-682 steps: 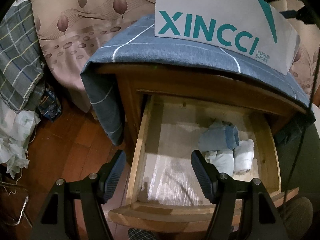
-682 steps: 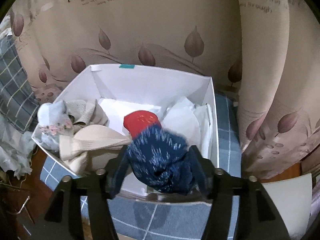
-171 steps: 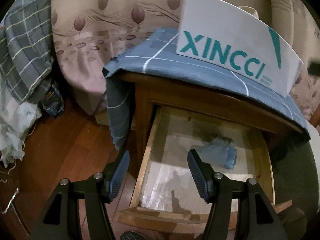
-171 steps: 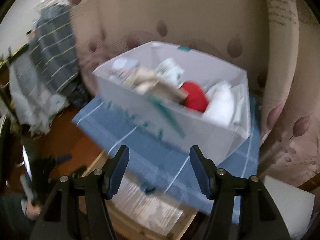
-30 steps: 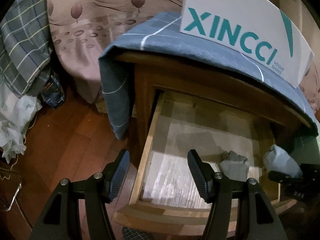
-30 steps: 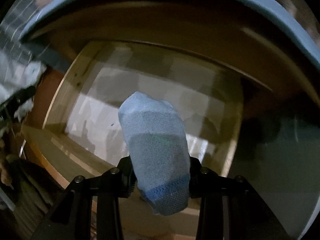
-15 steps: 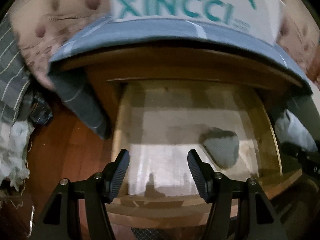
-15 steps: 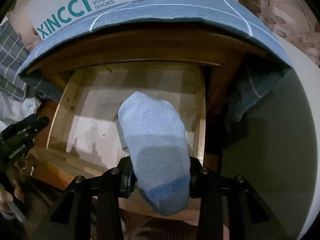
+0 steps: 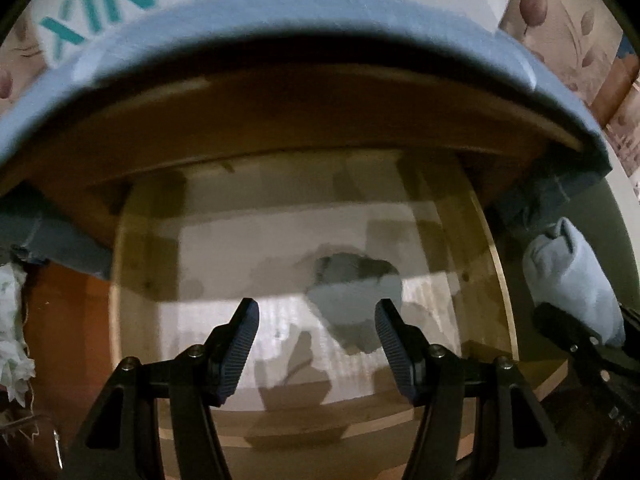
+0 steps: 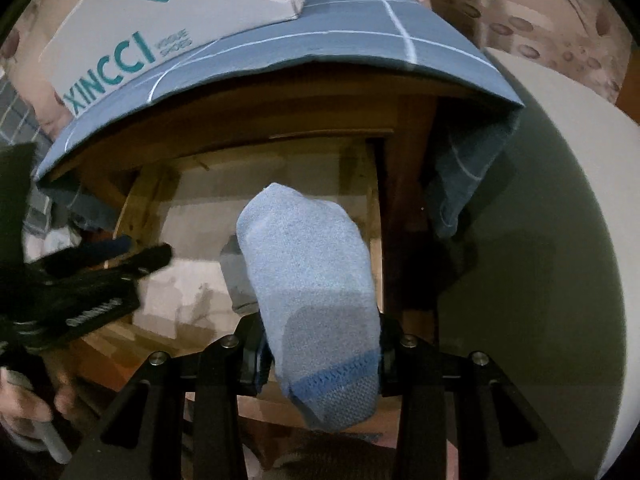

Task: Take underwear out of drawer
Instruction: 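Lower the left gripper and grasp the grey underwear while the right holds the light blue underwear, then lift the grey underwear out of the drawer toward the white box with the left gripper, then lower the grey underwear into the white box and open the left gripper, then move the open left gripper back over the empty drawer, then carry the light blue underwear to the white box and open the right gripper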

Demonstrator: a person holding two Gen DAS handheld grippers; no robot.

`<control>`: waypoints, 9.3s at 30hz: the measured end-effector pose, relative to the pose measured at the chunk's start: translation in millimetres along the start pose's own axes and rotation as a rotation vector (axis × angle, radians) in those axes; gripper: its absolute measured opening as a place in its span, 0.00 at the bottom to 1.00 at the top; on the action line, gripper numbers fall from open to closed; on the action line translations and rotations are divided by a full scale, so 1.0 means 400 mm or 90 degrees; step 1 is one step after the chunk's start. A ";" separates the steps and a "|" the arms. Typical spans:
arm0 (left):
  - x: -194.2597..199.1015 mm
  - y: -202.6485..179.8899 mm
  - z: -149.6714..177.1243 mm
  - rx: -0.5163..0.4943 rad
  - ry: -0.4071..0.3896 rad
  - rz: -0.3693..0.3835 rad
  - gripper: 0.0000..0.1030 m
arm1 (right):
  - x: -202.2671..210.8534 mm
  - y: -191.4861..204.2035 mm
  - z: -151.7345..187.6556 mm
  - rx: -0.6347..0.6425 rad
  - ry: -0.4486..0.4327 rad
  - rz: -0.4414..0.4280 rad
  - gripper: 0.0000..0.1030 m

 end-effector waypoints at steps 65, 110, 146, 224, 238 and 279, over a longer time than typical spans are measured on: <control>-0.263 0.095 0.193 0.066 0.302 -0.012 0.36 | -0.047 0.012 0.018 -0.012 0.049 -0.041 0.34; 0.193 0.085 0.051 -0.029 0.060 -0.058 0.35 | -0.092 0.021 0.025 0.032 0.095 -0.008 0.34; 0.696 0.166 -0.509 -0.022 -0.339 -0.091 0.35 | -0.090 0.025 0.024 0.033 0.089 -0.014 0.35; 0.418 0.138 -0.160 -0.065 -0.255 -0.139 0.66 | -0.101 0.047 0.031 0.058 0.106 -0.001 0.35; 0.265 0.188 0.030 -0.005 -0.186 -0.120 0.66 | -0.104 0.052 0.027 0.070 0.108 0.016 0.35; 0.249 0.256 0.093 0.081 -0.172 -0.128 0.66 | 0.084 0.133 -0.118 0.122 -0.031 -0.026 0.35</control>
Point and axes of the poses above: each gripper's, at about its wrist camera, not at the fingertips, and x roughly against the way its jaws point, y to its left, z to its underside, the point moved 8 cm from there along -x, roughly the way its jaws point, and after that the axes turned 6 degrees about -y, right-handed, at the moved point
